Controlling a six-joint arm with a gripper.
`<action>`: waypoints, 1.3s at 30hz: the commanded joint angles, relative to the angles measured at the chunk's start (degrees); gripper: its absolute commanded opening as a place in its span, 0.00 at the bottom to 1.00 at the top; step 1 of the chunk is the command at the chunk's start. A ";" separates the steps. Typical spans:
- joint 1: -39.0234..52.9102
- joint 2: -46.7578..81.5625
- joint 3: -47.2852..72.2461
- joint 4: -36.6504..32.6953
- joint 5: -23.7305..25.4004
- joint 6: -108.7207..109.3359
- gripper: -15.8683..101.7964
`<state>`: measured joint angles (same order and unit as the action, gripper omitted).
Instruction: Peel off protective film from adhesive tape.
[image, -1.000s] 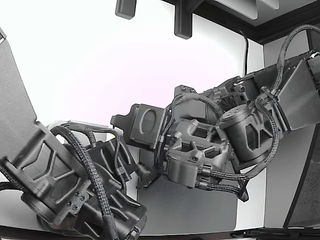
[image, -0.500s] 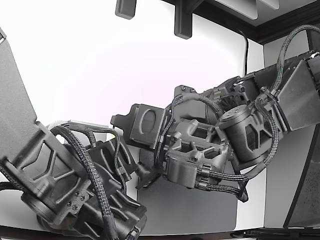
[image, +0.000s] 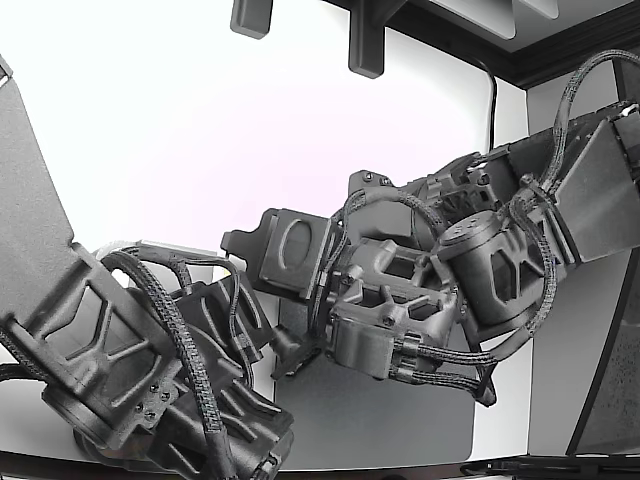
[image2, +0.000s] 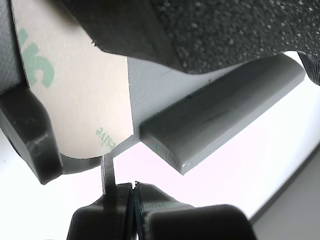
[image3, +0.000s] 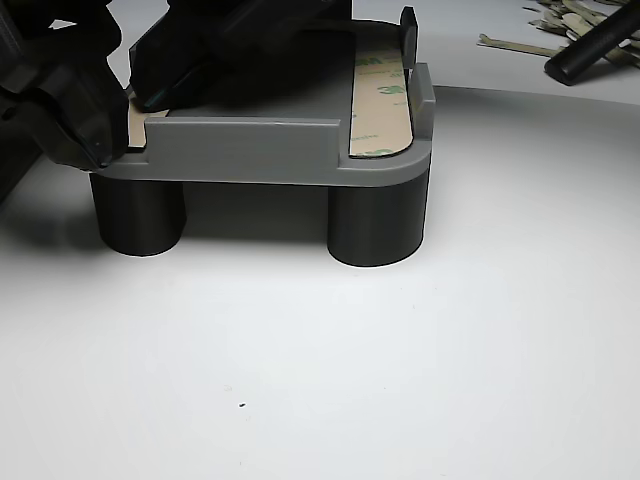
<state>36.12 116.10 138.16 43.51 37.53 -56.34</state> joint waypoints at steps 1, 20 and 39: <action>-0.09 0.97 -2.02 -0.18 0.00 0.26 0.04; 0.09 2.11 -1.05 -0.35 -0.70 2.37 0.04; 0.26 2.55 -0.79 0.26 -1.05 2.99 0.04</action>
<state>36.65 117.25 138.78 43.86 36.65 -53.44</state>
